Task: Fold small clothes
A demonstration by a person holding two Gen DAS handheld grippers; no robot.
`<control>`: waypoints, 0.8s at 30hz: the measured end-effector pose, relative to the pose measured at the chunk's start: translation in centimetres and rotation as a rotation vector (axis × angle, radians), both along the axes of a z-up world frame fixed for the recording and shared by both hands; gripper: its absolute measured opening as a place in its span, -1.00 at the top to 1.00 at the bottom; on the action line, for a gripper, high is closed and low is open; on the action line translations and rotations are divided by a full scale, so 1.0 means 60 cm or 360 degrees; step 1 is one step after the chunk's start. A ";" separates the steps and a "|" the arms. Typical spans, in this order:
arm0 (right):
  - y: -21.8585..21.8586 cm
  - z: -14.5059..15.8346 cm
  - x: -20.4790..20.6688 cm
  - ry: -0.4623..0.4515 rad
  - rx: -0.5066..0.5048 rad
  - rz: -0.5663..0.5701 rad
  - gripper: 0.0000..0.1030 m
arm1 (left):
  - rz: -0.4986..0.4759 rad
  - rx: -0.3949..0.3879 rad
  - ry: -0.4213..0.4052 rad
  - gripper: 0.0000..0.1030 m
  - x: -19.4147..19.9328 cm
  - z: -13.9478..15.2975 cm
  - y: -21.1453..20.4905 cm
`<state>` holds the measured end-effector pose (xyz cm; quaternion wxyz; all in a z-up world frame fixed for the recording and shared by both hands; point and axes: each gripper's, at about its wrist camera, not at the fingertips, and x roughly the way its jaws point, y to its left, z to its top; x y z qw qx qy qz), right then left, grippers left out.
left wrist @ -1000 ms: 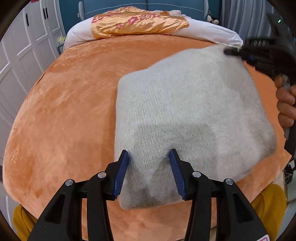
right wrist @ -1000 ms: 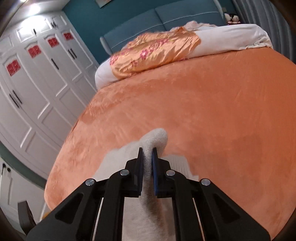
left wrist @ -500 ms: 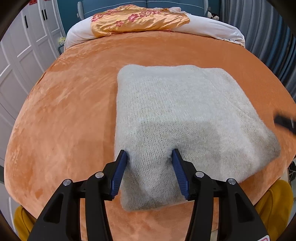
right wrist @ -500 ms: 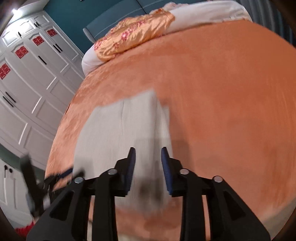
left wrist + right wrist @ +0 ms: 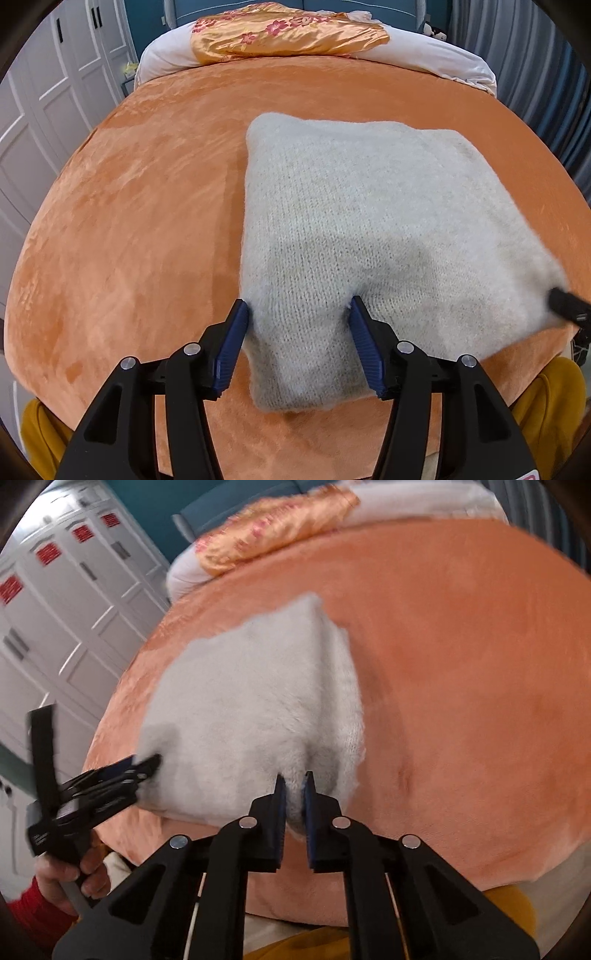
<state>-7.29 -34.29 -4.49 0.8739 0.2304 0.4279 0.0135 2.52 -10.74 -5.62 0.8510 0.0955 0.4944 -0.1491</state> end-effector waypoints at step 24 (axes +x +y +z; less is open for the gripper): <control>-0.005 -0.080 0.051 0.0237 0.0041 0.0113 0.28 | 0.0046 -0.0036 0.0064 -0.18 0.011 -0.007 0.014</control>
